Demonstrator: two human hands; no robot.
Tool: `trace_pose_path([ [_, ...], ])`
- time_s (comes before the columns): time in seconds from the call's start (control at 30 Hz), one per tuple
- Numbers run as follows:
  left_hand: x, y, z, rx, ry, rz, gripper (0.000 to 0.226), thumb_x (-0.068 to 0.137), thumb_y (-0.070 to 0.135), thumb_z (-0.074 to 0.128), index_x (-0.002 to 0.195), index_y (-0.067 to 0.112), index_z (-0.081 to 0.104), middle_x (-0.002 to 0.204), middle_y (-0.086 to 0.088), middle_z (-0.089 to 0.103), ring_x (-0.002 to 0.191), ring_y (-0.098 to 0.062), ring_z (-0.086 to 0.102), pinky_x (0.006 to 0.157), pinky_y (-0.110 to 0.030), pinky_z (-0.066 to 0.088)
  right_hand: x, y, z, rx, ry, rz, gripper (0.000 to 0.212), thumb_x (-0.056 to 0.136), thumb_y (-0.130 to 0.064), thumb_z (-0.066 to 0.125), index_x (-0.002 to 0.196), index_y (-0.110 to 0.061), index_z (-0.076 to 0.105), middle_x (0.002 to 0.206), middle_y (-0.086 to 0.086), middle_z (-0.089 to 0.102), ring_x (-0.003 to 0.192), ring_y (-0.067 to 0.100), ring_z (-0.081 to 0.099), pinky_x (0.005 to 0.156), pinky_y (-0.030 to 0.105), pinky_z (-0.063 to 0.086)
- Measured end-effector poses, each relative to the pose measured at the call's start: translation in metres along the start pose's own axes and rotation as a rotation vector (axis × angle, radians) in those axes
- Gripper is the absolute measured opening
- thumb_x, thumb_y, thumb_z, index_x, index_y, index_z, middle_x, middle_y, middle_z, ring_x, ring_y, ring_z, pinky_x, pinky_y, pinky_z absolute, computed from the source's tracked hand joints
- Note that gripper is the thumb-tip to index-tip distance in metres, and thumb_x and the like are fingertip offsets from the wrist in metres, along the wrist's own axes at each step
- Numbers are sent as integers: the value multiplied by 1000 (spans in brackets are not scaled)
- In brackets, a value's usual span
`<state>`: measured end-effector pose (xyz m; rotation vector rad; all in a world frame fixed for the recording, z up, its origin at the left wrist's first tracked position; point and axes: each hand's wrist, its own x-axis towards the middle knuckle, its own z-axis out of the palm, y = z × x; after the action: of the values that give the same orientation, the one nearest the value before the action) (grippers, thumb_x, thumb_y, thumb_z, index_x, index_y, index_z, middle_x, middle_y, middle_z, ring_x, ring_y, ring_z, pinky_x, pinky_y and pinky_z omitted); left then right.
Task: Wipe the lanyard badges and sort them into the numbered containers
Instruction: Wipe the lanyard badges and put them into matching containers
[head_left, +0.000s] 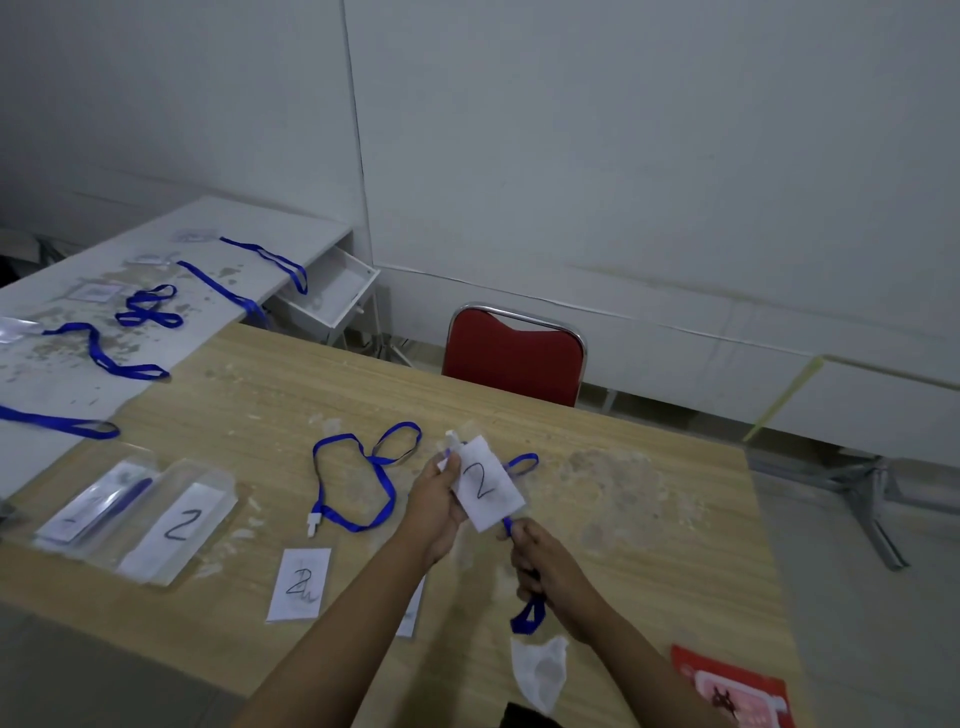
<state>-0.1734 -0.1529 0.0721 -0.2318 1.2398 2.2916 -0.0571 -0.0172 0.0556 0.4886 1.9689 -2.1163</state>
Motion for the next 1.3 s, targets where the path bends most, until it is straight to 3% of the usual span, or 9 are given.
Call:
trace_pose_path([
  [0.23, 7, 11, -7, 83, 129, 15, 37, 102, 21, 45, 135, 5, 49, 120, -17, 64, 97, -26, 65, 74, -42, 56, -8, 16, -13, -58, -211, 105, 32, 103, -23, 47, 129, -27, 64, 75, -5, 45, 54, 10, 25, 54, 23, 29],
  [0.33, 3, 11, -8, 256, 40, -77, 36, 101, 19, 46, 132, 1, 50, 116, -22, 64, 97, -32, 63, 83, -46, 54, -10, 6, -27, -225, -272, 160, 34, 102, -12, 45, 128, -25, 64, 85, -3, 54, 54, 8, 34, 54, 21, 33],
  [0.43, -11, 11, -9, 455, -123, -187, 27, 101, 17, 48, 122, 2, 55, 100, -15, 67, 81, -22, 67, 64, -32, 56, -8, -14, -41, -465, -240, 143, 33, 101, -6, 46, 124, -19, 67, 87, -3, 60, 54, 7, 40, 55, 19, 36],
  [0.57, -22, 3, -13, 664, -256, -286, 34, 100, 19, 51, 124, -5, 54, 111, -21, 63, 95, -27, 62, 82, -35, 50, -3, -36, -53, -567, -155, 93, 28, 97, -3, 53, 121, -7, 68, 67, 6, 54, 48, 7, 39, 49, 17, 35],
  [0.67, -29, -2, -13, 689, -314, -331, 35, 99, 22, 53, 124, -4, 55, 114, -18, 61, 104, -28, 57, 89, -37, 45, -1, -48, -58, -559, -108, -29, 20, 93, -7, 63, 109, -7, 74, 51, -10, 58, 43, 1, 42, 47, 15, 36],
  [0.83, -39, -10, -14, 712, -363, -337, 38, 99, 24, 53, 127, -3, 51, 114, -16, 57, 106, -27, 53, 90, -41, 41, 1, -52, -59, -415, -70, -93, 11, 85, -12, 74, 95, -8, 75, 85, 13, 72, 60, 10, 54, 59, 23, 45],
  [1.0, -49, -8, -12, 512, -270, -267, 33, 101, 22, 49, 125, 0, 54, 115, -16, 66, 105, -28, 63, 97, -45, 48, 1, -36, -46, -225, -22, -99, 13, 90, -15, 68, 102, -10, 72, 95, 10, 73, 67, 12, 57, 65, 21, 50],
  [1.13, -52, -6, -18, 255, -88, -151, 36, 103, 20, 42, 130, -3, 53, 116, -18, 63, 100, -27, 61, 93, -40, 49, 3, -15, -17, 209, 66, -34, 14, 90, -6, 64, 104, -4, 67, 89, 15, 64, 66, 16, 54, 64, 26, 50],
  [1.3, -59, -5, -31, 85, 51, -64, 38, 103, 24, 40, 132, 2, 52, 115, -14, 65, 100, -28, 62, 83, -41, 51, 6, 8, 27, 560, 45, 66, 27, 98, -8, 50, 120, 1, 64, 117, 16, 69, 100, 22, 67, 81, 31, 56],
])
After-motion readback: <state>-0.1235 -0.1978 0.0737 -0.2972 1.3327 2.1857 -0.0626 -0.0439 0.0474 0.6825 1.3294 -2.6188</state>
